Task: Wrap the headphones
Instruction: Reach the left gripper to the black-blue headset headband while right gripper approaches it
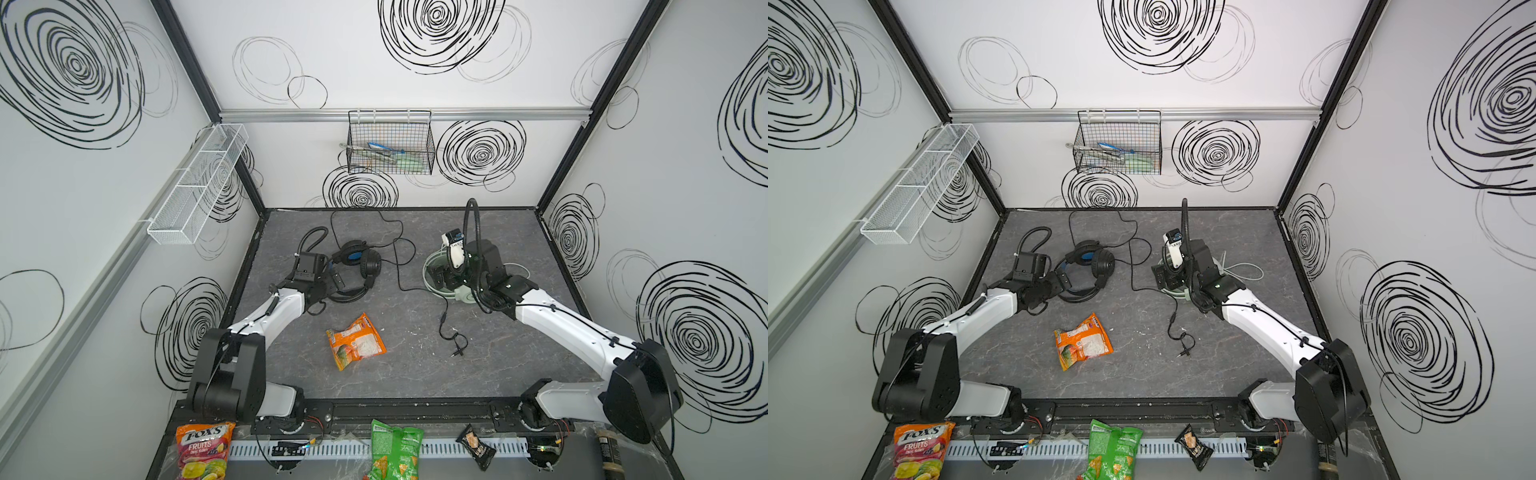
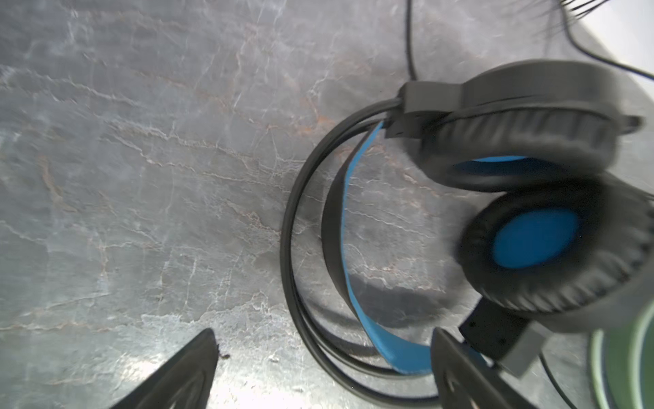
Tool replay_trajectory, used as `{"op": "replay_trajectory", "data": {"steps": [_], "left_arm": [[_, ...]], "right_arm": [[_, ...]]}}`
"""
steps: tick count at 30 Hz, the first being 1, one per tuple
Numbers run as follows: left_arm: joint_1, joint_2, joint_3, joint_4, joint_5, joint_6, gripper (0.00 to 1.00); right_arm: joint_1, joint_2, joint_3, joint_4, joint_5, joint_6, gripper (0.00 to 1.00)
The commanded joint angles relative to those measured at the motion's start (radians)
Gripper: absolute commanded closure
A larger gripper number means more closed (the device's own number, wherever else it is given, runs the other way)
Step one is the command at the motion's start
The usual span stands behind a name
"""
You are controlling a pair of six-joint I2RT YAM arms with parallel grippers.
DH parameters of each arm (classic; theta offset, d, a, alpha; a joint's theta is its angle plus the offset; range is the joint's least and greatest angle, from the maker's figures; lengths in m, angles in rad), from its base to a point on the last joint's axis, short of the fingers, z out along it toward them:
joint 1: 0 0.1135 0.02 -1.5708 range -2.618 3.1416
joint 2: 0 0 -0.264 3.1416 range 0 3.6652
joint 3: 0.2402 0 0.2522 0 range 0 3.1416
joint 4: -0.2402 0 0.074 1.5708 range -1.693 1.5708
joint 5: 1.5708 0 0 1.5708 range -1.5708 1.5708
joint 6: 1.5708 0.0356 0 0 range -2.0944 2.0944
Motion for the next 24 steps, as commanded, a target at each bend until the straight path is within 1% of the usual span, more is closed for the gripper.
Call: {"op": "replay_trajectory", "data": {"steps": [1, 4, 7, 10, 14, 20, 24], "left_arm": [[-0.033, 0.061, 0.065, -0.044, -0.046, -0.077, 0.04], [-0.068, 0.093, 0.077, -0.024, -0.072, -0.104, 0.04], [-0.082, 0.141, 0.100, -0.026, -0.083, -0.123, 0.04], [-0.089, 0.174, 0.112, -0.035, -0.082, -0.133, 0.00], [-0.100, 0.185, 0.106, -0.036, -0.093, -0.143, 0.08], [-0.097, 0.213, 0.099, -0.024, -0.095, -0.144, 0.15], [-0.093, 0.231, 0.096, -0.010, -0.090, -0.143, 0.19]], "right_arm": [[0.011, 0.009, -0.002, 0.026, -0.047, -0.005, 0.03], [0.019, -0.008, -0.013, 0.044, -0.065, -0.007, 0.03], [0.022, -0.012, -0.020, 0.060, -0.071, -0.015, 0.03], [0.022, -0.010, -0.019, 0.072, -0.068, -0.032, 0.03], [0.020, -0.013, -0.035, 0.112, -0.049, -0.044, 0.03], [0.020, -0.029, -0.036, 0.126, -0.065, -0.044, 0.03], [0.020, -0.048, -0.044, 0.131, -0.054, -0.045, 0.03]]}}
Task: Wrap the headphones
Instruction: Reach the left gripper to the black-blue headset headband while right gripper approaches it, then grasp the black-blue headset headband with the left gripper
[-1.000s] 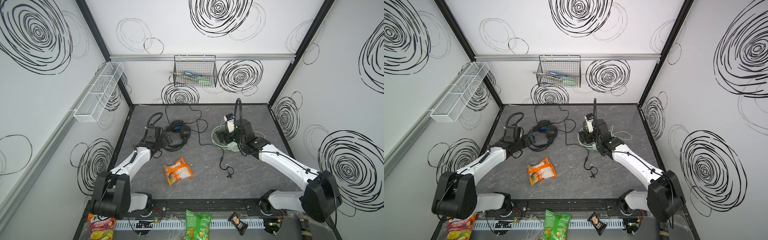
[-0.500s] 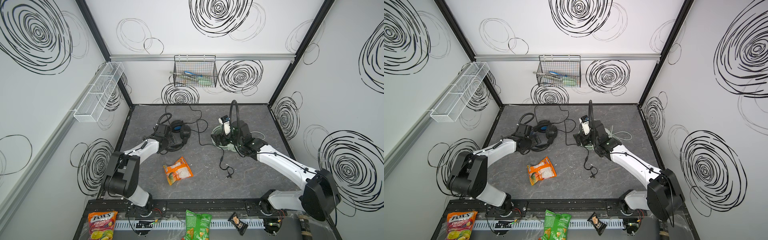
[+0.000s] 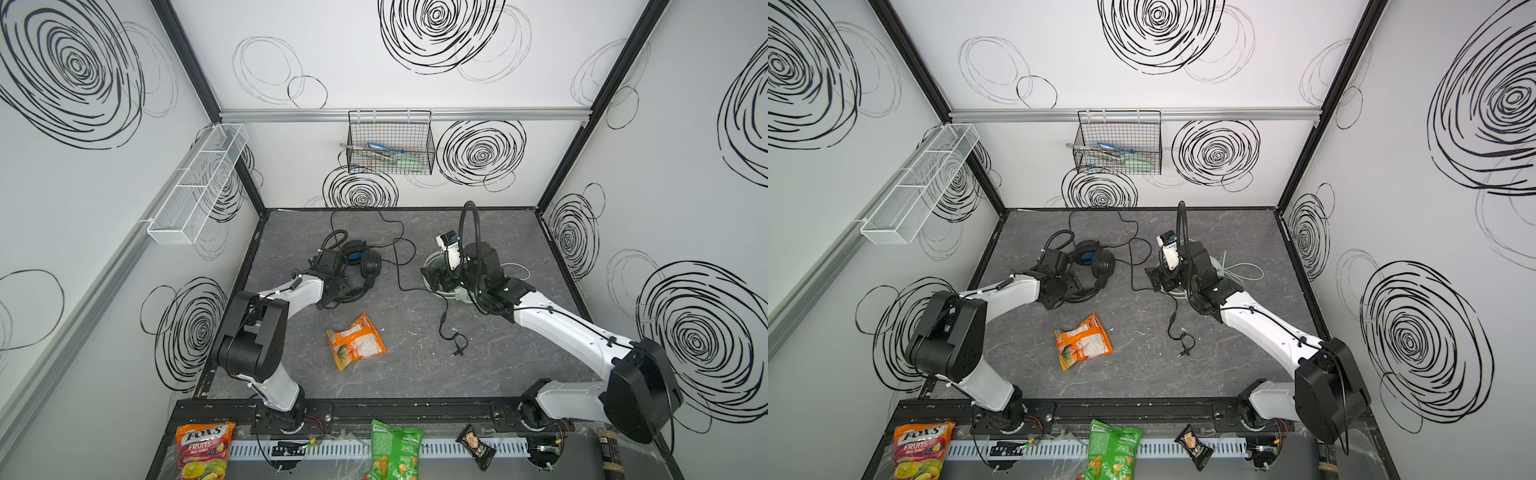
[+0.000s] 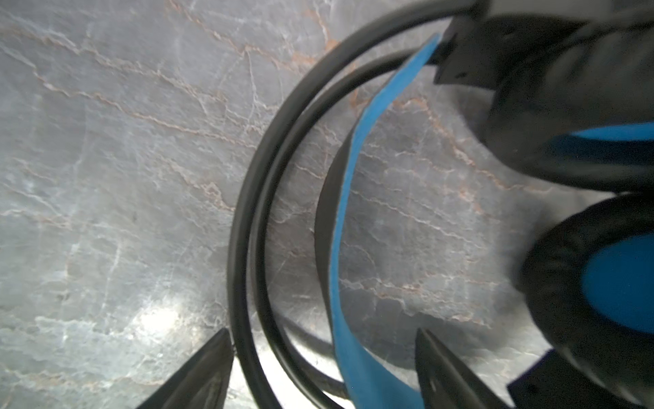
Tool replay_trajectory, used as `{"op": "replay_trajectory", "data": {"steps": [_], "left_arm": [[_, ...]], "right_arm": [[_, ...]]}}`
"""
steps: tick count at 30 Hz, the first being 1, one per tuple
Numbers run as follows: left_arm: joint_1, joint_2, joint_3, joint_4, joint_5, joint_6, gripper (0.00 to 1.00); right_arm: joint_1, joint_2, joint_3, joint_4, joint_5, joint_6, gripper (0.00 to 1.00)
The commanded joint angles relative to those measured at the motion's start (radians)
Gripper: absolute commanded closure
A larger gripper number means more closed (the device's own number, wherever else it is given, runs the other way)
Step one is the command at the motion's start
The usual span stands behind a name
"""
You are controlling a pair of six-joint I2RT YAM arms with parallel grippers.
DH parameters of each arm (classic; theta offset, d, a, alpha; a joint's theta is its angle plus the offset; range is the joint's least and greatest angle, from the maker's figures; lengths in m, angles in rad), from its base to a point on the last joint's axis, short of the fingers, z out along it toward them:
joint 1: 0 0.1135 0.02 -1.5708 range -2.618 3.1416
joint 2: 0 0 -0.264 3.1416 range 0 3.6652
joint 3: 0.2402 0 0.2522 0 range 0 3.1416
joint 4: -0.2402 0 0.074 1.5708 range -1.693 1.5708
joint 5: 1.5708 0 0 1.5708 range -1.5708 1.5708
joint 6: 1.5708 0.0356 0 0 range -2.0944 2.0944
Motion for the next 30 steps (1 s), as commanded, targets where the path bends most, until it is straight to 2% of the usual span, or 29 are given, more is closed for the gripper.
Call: {"op": "replay_trajectory", "data": {"steps": [1, 6, 11, 14, 19, 23, 30], "left_arm": [[0.002, 0.021, 0.008, 0.021, -0.019, -0.009, 0.20], [0.003, 0.023, 0.002, 0.027, -0.028, -0.003, 0.28], [0.001, 0.020, -0.017, 0.031, -0.063, 0.007, 0.33], [0.001, 0.020, -0.025, 0.037, -0.081, 0.014, 0.42], [0.002, 0.031, -0.027, 0.037, -0.101, 0.023, 0.47], [0.006, 0.044, -0.016, 0.038, -0.113, 0.028, 0.59], [0.013, 0.065, 0.014, 0.039, -0.118, 0.035, 0.68]], "right_arm": [[0.002, -0.037, -0.013, 0.039, 0.007, -0.011, 0.03], [0.002, -0.041, -0.003, 0.026, 0.008, -0.014, 0.03], [0.003, -0.067, -0.009, 0.023, 0.012, -0.011, 0.03], [0.002, -0.084, -0.017, 0.018, 0.015, -0.010, 0.03], [0.001, -0.114, -0.033, 0.020, 0.043, -0.012, 0.03], [-0.002, -0.124, -0.040, 0.026, 0.046, -0.016, 0.03], [-0.013, -0.110, -0.049, 0.034, 0.032, -0.014, 0.03]]}}
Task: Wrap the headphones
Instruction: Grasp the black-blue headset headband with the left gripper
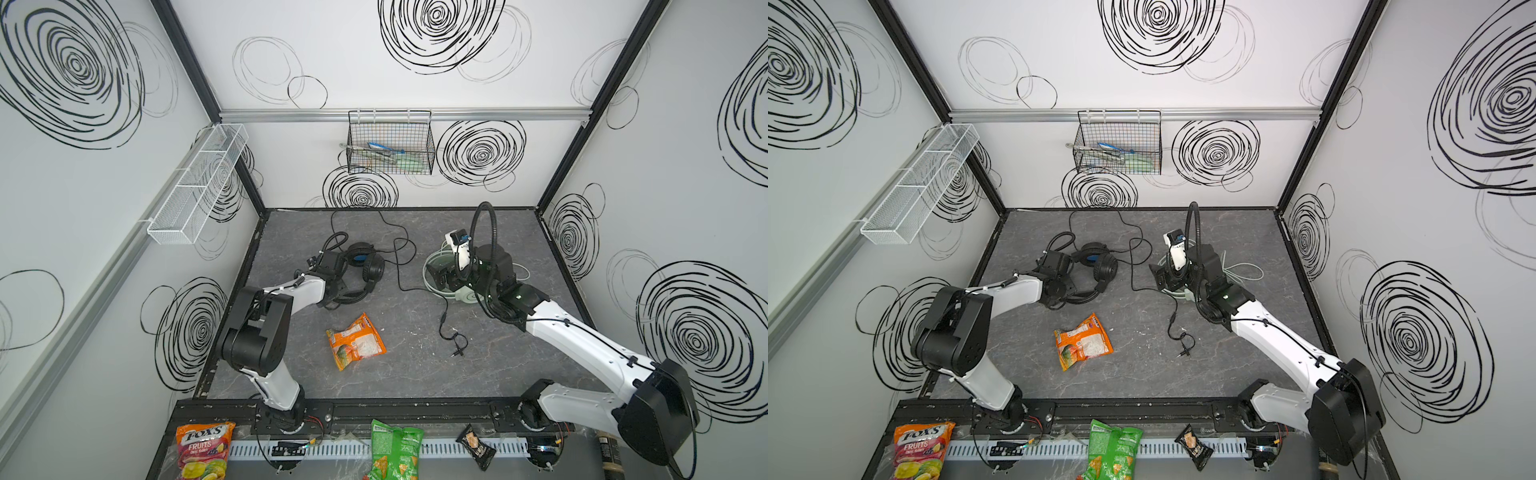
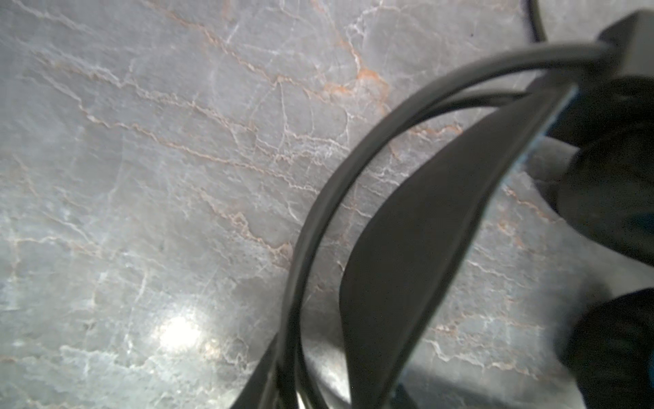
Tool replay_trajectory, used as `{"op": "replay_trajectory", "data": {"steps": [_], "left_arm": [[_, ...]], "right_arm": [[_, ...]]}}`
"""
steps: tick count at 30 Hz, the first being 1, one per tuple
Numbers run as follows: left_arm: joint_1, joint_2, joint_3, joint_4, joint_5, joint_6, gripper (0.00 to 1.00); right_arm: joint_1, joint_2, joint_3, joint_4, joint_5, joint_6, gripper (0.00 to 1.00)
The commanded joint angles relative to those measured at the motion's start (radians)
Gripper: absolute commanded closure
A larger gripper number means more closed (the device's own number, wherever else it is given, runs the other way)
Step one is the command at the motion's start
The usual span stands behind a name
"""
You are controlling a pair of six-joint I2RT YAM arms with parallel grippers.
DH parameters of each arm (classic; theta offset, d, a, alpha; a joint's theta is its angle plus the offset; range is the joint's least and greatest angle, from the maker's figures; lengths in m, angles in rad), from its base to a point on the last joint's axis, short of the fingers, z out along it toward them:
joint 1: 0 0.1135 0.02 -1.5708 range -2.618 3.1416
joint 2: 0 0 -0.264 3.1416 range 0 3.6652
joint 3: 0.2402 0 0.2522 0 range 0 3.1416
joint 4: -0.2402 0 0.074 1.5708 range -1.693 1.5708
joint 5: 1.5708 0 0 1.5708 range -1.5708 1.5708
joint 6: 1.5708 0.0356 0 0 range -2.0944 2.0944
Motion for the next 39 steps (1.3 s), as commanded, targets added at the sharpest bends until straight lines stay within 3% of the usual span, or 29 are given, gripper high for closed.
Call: {"op": "replay_trajectory", "data": {"steps": [1, 15, 21, 31, 39], "left_arm": [[0.009, 0.030, 0.021, -0.010, -0.027, 0.012, 0.68], [0.017, 0.024, 0.120, -0.063, -0.128, 0.079, 0.85], [0.016, -0.004, 0.154, -0.080, -0.171, 0.120, 1.00], [0.005, -0.082, 0.233, -0.126, -0.272, 0.248, 1.00], [-0.058, -0.145, 0.306, -0.151, -0.335, 0.410, 1.00]], "right_arm": [[-0.007, -0.004, -0.019, 0.023, -0.001, -0.002, 0.03], [-0.025, 0.004, -0.021, 0.023, -0.018, 0.001, 0.03], [-0.036, 0.001, -0.017, 0.017, -0.024, 0.003, 0.03], [-0.037, -0.015, -0.005, 0.006, -0.029, 0.009, 0.03], [-0.039, -0.055, 0.009, -0.015, -0.034, 0.019, 0.03]]}}
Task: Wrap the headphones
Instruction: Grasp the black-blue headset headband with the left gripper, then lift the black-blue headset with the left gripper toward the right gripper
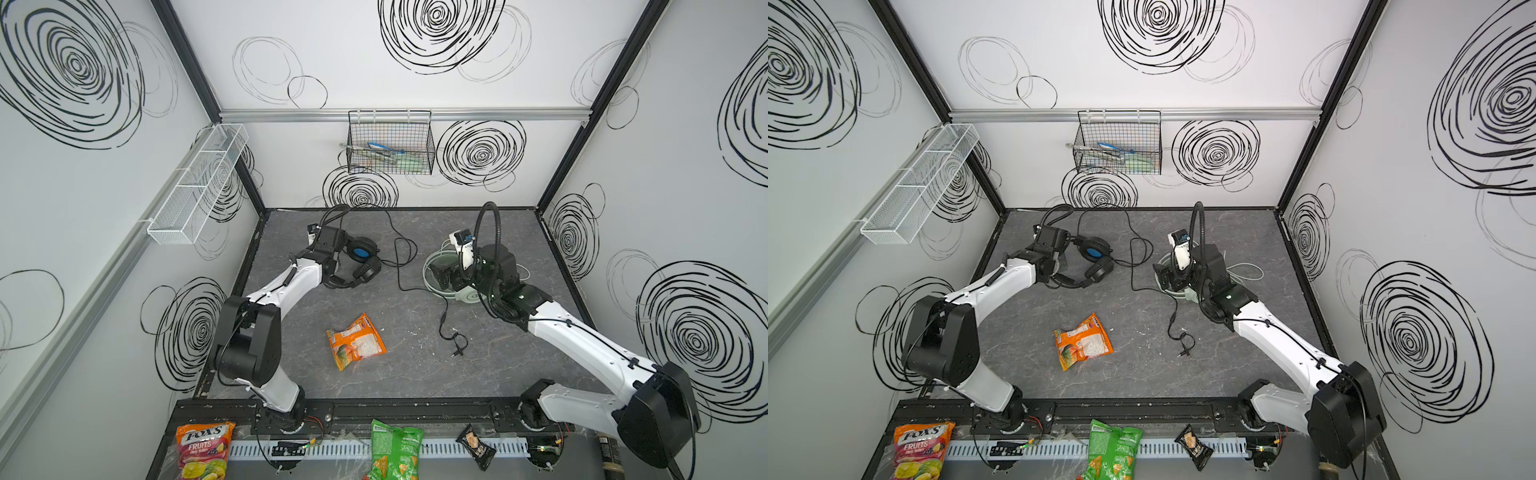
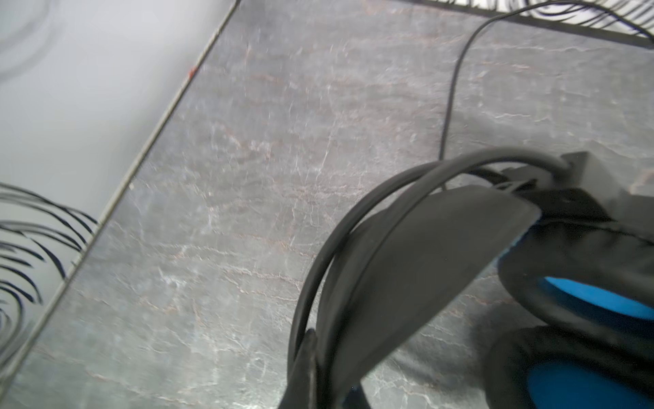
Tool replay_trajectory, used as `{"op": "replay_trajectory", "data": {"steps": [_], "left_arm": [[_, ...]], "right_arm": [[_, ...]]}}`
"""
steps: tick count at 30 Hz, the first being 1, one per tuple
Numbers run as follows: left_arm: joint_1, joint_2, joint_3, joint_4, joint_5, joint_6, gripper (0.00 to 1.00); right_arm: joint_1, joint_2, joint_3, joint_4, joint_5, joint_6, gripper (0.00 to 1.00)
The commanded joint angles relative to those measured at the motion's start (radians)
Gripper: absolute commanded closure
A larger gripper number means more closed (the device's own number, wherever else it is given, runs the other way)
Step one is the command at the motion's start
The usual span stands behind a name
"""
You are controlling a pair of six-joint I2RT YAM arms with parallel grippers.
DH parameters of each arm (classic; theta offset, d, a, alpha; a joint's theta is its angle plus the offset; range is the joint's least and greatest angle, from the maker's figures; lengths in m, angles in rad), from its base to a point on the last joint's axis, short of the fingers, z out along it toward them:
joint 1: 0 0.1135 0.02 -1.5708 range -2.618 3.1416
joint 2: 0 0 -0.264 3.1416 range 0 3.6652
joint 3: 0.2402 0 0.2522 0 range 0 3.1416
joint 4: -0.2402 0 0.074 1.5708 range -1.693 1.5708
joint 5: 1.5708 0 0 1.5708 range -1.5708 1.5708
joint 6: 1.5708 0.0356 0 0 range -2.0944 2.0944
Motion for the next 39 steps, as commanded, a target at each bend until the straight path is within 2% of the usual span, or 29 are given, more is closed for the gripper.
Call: {"op": "replay_trajectory", "data": {"steps": [1, 12, 20, 25, 30, 35, 39], "left_arm": [[-0.040, -0.065, 0.068, 0.019, -0.058, 0.101, 1.00], [-0.160, -0.194, 0.175, 0.012, -0.054, 0.322, 1.00], [-0.319, -0.313, 0.214, 0.061, -0.051, 0.517, 1.00], [-0.410, -0.317, 0.273, 0.028, -0.067, 0.619, 1.00], [-0.487, -0.308, 0.340, 0.005, -0.025, 0.722, 1.00], [-0.586, -0.313, 0.348, 0.071, -0.080, 0.895, 1.00], [-0.645, -0.303, 0.334, 0.150, -0.173, 1.058, 1.00]], "right_arm": [[-0.005, -0.040, 0.023, -0.012, -0.011, 0.019, 0.03], [-0.005, -0.153, -0.028, 0.056, -0.107, 0.057, 0.03], [-0.016, -0.231, -0.040, 0.076, -0.181, 0.032, 0.03], [-0.026, -0.302, -0.056, 0.136, -0.258, 0.031, 0.03], [-0.025, -0.373, -0.095, 0.190, -0.328, 0.013, 0.03], [-0.026, -0.438, -0.136, 0.207, -0.337, -0.001, 0.03], [-0.026, -0.485, -0.171, 0.238, -0.350, -0.009, 0.03]]}}
